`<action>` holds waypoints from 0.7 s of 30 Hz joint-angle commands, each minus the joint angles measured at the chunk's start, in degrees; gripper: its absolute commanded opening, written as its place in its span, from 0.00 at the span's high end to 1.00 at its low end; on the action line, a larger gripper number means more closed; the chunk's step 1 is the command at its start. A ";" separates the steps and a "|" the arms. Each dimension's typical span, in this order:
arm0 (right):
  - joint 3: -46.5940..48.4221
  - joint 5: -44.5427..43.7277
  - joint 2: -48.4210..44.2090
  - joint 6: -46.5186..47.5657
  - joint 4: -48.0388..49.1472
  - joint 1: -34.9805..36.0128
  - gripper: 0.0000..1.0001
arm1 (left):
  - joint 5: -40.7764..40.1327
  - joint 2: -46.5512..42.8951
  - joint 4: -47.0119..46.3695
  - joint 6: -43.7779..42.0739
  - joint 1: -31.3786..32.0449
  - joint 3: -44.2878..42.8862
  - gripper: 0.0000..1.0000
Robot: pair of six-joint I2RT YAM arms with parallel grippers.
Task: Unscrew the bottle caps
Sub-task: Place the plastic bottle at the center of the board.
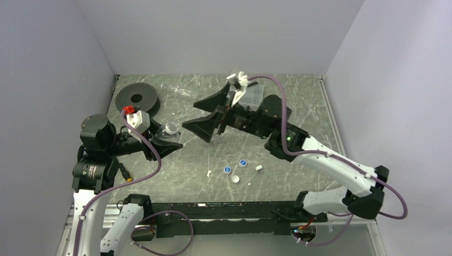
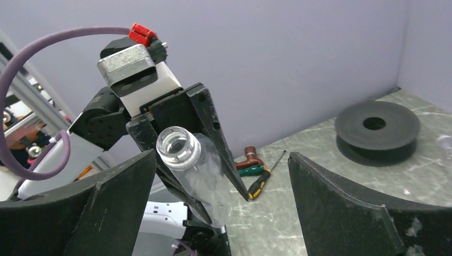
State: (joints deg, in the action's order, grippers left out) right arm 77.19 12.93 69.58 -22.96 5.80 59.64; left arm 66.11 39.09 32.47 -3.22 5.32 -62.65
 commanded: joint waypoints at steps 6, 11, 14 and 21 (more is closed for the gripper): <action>6.73 1.92 7.12 1.76 8.79 5.24 0.09 | 1.27 -0.23 -2.85 2.42 -0.14 0.50 1.00; 8.33 0.07 10.38 2.38 9.05 6.86 0.18 | 1.35 -0.67 -3.10 2.86 -0.14 0.78 1.00; 8.83 -0.01 11.74 2.10 8.61 7.04 0.34 | 1.28 -0.67 -2.93 2.83 -0.14 0.57 1.00; 7.94 -2.12 11.33 2.22 7.09 7.16 0.83 | 0.27 -0.76 -3.67 5.15 -0.14 0.59 0.73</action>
State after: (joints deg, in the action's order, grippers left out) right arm 83.59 13.30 82.06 -21.47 11.64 66.67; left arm 66.00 39.09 31.88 -0.60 5.23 -61.84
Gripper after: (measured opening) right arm 0.352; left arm 0.469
